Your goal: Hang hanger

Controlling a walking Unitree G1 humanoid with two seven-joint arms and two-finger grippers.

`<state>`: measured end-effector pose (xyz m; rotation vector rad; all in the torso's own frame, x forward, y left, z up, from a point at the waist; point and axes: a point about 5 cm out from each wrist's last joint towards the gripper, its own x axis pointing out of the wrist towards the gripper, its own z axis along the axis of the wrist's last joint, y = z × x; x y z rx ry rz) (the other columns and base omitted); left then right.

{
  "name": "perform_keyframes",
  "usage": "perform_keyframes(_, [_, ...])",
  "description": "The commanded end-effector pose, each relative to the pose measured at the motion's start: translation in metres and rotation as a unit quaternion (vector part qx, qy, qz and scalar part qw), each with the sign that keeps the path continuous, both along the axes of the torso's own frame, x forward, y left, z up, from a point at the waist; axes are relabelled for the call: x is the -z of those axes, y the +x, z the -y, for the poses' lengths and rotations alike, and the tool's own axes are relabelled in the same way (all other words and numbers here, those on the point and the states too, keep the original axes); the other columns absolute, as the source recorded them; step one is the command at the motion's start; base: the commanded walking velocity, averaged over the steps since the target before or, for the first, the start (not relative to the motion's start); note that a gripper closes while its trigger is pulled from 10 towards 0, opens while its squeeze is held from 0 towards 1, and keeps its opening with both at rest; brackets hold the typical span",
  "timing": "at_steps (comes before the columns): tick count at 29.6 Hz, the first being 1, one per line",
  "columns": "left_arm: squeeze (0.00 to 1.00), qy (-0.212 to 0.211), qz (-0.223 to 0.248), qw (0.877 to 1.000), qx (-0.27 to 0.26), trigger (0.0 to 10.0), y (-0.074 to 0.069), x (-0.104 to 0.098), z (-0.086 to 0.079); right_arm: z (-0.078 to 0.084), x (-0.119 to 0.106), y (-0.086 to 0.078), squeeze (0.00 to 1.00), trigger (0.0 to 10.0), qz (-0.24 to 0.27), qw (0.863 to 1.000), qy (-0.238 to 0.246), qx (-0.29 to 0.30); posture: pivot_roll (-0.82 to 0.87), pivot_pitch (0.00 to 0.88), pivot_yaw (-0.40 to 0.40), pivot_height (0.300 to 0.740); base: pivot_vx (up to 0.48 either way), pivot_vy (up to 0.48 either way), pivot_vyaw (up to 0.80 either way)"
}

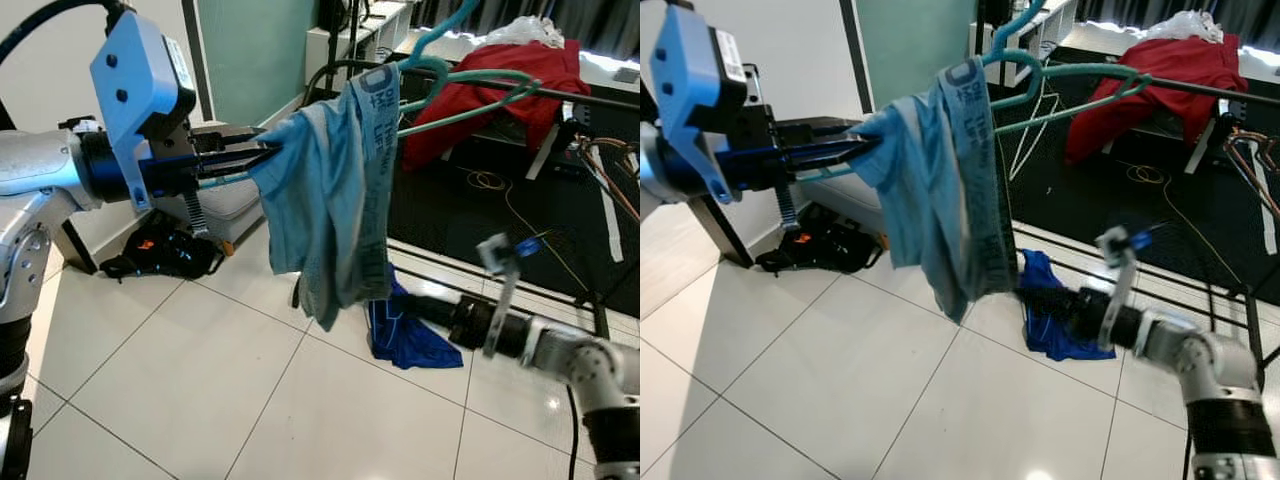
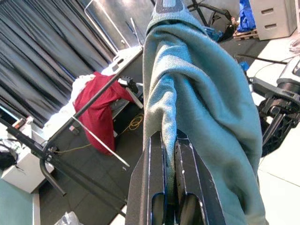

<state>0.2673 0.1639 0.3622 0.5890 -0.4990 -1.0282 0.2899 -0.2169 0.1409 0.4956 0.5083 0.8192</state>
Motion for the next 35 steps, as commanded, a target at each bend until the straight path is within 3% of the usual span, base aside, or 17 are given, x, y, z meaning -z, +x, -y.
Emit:
perform_keyframes(1, [0.00,-0.010,0.022,1.000,0.010,10.0,-0.006,-0.010,0.001,-0.001,-0.001,0.002,0.00,10.0,0.004,1.000,-0.006,0.004,-0.08,0.038,-0.033,0.740,0.000,0.000,0.00])
perform_keyframes(7, [0.00,-0.016,0.028,0.999,0.017,10.0,-0.009,-0.014,0.001,0.001,-0.010,0.010,0.00,10.0,0.022,0.999,0.021,0.025,-0.08,0.031,-0.035,0.740,0.000,0.000,0.00])
perform_keyframes(11, [0.00,-0.018,0.030,0.999,0.022,10.0,-0.011,-0.015,0.002,0.006,-0.022,0.016,0.00,10.0,0.042,0.995,0.073,0.048,-0.08,0.026,-0.037,0.740,0.000,0.000,0.00])
perform_keyframes(14, [0.00,-0.019,0.030,0.999,0.025,10.0,-0.011,-0.014,0.003,0.010,-0.036,0.009,0.00,10.0,0.074,0.988,0.134,0.022,-0.09,0.022,-0.038,0.740,0.000,0.000,0.00])
perform_keyframes(15, [0.00,-0.019,0.030,0.999,0.025,10.0,-0.011,-0.014,0.003,0.010,-0.036,0.009,0.00,10.0,0.074,0.988,0.134,0.022,-0.09,0.022,-0.038,0.740,0.000,0.000,0.00])
perform_keyframes(18, [0.00,-0.020,0.029,0.999,0.026,10.0,-0.012,-0.014,0.003,0.012,-0.049,-0.006,0.00,10.0,0.106,0.977,0.185,-0.034,-0.08,0.022,-0.038,0.740,0.000,0.000,0.00])
perform_keyframes(28, [0.00,-0.025,0.031,0.999,0.037,10.0,-0.014,-0.017,0.006,0.017,-0.041,0.005,0.00,10.0,0.095,0.980,0.172,0.022,-0.08,0.027,-0.032,0.740,0.000,0.000,0.00])
perform_keyframes(35, [0.00,-0.033,0.035,0.997,0.054,10.0,-0.019,-0.022,0.008,0.010,-0.036,0.007,0.00,10.0,0.082,0.986,0.143,0.015,-0.08,0.032,-0.030,0.740,0.000,0.000,0.00])
